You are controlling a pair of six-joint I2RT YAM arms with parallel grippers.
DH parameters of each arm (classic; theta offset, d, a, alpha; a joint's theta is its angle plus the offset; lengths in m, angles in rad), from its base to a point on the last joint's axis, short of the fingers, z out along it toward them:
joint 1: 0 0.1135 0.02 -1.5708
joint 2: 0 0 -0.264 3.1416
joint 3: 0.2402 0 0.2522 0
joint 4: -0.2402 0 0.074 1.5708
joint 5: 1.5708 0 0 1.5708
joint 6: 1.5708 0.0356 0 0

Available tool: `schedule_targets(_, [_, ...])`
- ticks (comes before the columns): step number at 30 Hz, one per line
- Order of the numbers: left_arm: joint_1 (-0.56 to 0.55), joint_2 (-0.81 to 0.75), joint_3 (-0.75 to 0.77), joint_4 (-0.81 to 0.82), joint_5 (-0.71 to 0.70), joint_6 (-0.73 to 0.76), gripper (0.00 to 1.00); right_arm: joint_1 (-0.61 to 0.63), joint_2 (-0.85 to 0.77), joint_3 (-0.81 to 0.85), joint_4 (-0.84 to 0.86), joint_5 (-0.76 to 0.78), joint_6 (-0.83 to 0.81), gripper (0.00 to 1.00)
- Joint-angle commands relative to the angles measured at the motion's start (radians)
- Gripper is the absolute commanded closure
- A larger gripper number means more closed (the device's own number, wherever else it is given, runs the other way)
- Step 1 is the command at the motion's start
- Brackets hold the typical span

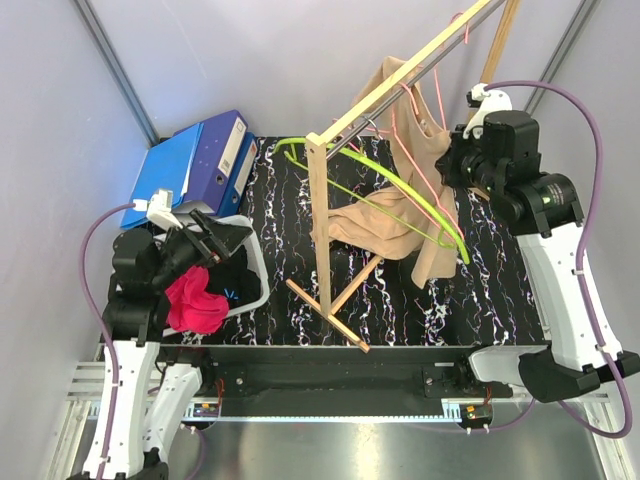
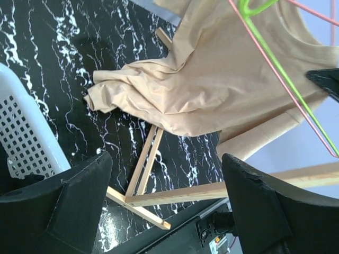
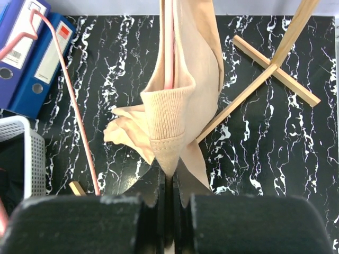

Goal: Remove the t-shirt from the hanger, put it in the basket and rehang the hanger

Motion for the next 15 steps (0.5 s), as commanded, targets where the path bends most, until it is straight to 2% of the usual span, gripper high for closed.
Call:
schedule_targets(1, [0.001,0.011,0.016,0.078,0.018,-0.011,0.13,-0.004,-0.039,0.136,0.019,-0.041,-0.015,1.0])
schedule_targets(7, [0.001,-0.001,-0.011,0.098,0.041,-0.023,0.13,-0.002,0.026,0.256,-0.077,-0.073,-0.018,1.0])
schedule_targets(15, [0.001,0.038,0.016,0.121,0.076,-0.032,0.13,-0.004,0.125,0.304,-0.1,-0.131,-0.001,1.0])
